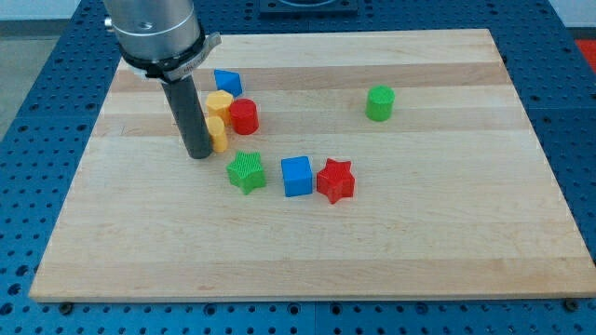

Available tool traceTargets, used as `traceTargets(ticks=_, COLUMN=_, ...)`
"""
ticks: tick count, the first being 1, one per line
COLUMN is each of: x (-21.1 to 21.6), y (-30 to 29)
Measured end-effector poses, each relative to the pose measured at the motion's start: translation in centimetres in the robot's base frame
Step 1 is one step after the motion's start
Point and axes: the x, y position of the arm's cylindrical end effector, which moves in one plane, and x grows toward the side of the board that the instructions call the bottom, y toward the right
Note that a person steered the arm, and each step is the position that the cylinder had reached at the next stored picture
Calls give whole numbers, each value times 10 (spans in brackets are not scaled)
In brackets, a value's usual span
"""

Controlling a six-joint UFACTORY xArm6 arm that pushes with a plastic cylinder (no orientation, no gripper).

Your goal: Slide the red star to the center

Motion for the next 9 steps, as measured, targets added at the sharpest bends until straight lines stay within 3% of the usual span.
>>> traceTargets(ticks=1, x=-11, y=1)
traceTargets(ticks=4, x=91, y=17)
traceTargets(ticks=5, x=104, y=72)
traceTargets(ticks=7, x=103, y=179)
traceTargets(ticks=9, x=80, y=183)
